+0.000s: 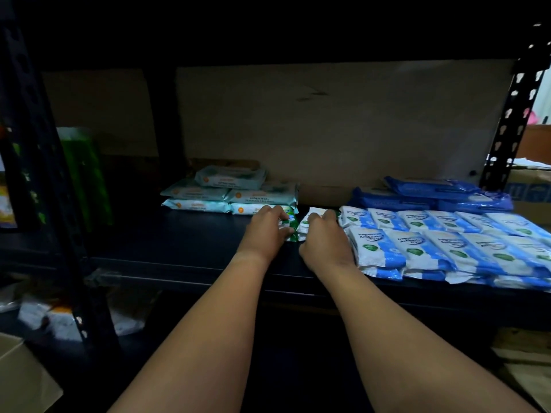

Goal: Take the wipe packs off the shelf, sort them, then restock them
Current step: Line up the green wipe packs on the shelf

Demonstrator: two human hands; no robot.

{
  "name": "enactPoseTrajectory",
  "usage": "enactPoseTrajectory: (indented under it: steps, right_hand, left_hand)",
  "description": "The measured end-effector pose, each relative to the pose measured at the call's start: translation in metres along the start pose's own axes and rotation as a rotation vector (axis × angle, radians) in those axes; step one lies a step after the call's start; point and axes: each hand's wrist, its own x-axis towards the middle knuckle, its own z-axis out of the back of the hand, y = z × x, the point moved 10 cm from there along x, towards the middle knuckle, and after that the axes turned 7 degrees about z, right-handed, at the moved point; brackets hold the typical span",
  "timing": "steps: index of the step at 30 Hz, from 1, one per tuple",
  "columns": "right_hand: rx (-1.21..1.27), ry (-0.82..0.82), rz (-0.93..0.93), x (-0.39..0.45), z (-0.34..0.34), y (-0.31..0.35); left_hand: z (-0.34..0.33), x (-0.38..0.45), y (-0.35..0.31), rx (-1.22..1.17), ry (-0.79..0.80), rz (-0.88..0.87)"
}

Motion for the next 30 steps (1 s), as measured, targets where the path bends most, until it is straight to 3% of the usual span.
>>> enactPoseTrajectory:
  steps: [14, 23, 30]
  right_hand:
    - [-0.020, 0.035, 0.000, -0.002, -0.008, -0.001]
    - [-0.040, 0.019, 0.005, -0.006, -0.004, 0.002]
    - [-0.184, 0.005, -0.009, -0.020, 0.004, 0.009]
  left_hand:
    - [-0.008, 0.000, -0.011, 0.201, -0.018, -0.093]
    - [-0.002, -0.006, -0.013, 0.175, -0.029, -0.080]
    - [0.037, -0.050, -0.036, 0.095, -0.303, -0.210]
